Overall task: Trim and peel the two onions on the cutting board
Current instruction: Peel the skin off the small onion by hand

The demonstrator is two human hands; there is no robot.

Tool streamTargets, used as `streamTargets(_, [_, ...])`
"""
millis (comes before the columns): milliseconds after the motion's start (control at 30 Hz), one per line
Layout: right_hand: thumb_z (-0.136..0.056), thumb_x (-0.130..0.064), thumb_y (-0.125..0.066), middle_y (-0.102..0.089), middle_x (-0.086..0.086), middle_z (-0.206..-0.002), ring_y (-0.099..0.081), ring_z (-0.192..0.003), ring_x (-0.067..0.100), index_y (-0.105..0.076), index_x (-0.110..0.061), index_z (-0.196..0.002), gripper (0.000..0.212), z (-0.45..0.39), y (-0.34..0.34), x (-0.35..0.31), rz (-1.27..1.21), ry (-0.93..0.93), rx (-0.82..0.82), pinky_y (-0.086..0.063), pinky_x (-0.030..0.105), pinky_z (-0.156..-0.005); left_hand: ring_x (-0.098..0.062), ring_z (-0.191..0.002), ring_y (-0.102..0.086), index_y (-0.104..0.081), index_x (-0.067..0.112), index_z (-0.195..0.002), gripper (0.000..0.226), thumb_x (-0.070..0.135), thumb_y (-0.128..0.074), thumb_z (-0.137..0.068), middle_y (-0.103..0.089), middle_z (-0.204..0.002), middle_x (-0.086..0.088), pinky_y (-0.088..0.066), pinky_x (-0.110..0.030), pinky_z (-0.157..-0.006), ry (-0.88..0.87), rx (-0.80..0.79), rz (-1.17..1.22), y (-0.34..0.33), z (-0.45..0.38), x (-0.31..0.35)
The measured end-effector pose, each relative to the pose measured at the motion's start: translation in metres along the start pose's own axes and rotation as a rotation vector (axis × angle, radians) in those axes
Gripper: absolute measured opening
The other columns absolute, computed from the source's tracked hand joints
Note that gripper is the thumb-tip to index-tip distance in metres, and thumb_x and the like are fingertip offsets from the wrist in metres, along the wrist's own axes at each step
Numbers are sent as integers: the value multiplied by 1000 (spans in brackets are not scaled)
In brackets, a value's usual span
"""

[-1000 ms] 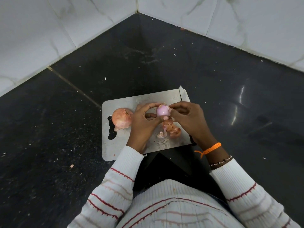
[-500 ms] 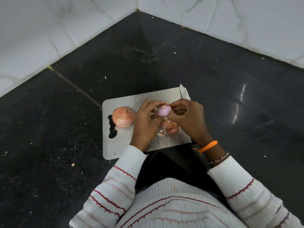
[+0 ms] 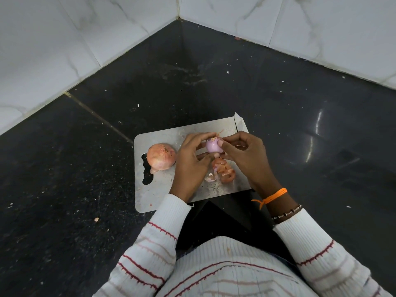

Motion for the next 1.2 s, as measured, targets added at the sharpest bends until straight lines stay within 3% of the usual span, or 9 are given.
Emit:
streamTargets(167, [-78,-13,-72,-70,-5,-79,-65,-72,3,-69,-13,-85,7,2,-2,0,-29,-8,-12,-56,23,-71,-5,-105,-58,-66,24,-108,36,6,-74,-77,-62,-112,5,-47,-8,-85,8,27,-12,0,-1,-1])
streamTargets(367, [-71,-9,-73,-71,2,-75,-68,-73,17,-70,-7,-81,10,1,-4,0,39,17,41,-58,37,-72,-5,-101,-59,-68,19,-107,34,4,-74,-77,-62,-109,2,-45,-5,-81,-49,61,-65,0,1,-1])
streamTargets(500, [-70,-5,-71,-70,1,-72,-66,-69,14,-69,-6,-78,9,2,-3,-1,78,40,73,-57,35,-70,1,-97,-58,-70,17,-105,36,-1,-75,-73,-63,-105,-1,-44,-5,-79,-88,66,-52,-1,2,1])
streamTargets(633, [-71,-3,-69,-69,1,-72,-66,-69,14,-69,-9,-76,8,1,0,1,65,47,103,-58,36,-72,-4,-100,-58,-68,16,-106,37,0,-75,-74,-62,-108,-1,-45,-5,-81,-72,62,-46,-4,2,2])
streamTargets(800, [-75,-6,-70,-72,3,-78,-69,-75,17,-72,-10,-81,8,2,-2,4,1,21,81,-58,41,-75,-8,-103,-59,-67,23,-104,37,3,-75,-74,-62,-109,3,-50,-15,-86,0,68,20,-2,1,-4])
streamTargets(1067, [-74,-2,-72,-72,8,-77,-69,-74,23,-71,-10,-79,9,0,1,5,7,43,48,-58,45,-73,-20,-102,-65,-69,18,-104,32,7,-76,-75,-68,-111,-4,-55,-43,-89,224,-15,279,1,0,-14])
streamTargets(1133, [-73,0,-70,-71,11,-77,-69,-75,28,-71,-7,-79,9,-1,3,6,-28,34,47,-58,48,-73,-25,-108,-64,-69,17,-105,30,10,-75,-77,-68,-115,-7,-54,-43,-90,282,-51,434,1,1,-18])
streamTargets(1200, [-74,0,-69,-71,12,-78,-69,-75,29,-71,-7,-79,9,-3,3,8,-34,29,43,-58,49,-73,-27,-110,-63,-68,15,-103,29,16,-73,-75,-67,-115,-10,-57,-35,-86,348,-74,586,-1,2,-17])
Point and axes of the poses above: each hand's wrist, its own z-axis away from the middle knuckle, its own y-axis out of the back of the hand, x = y × z, the point moved 3 cm from there along -z, towards the middle knuckle
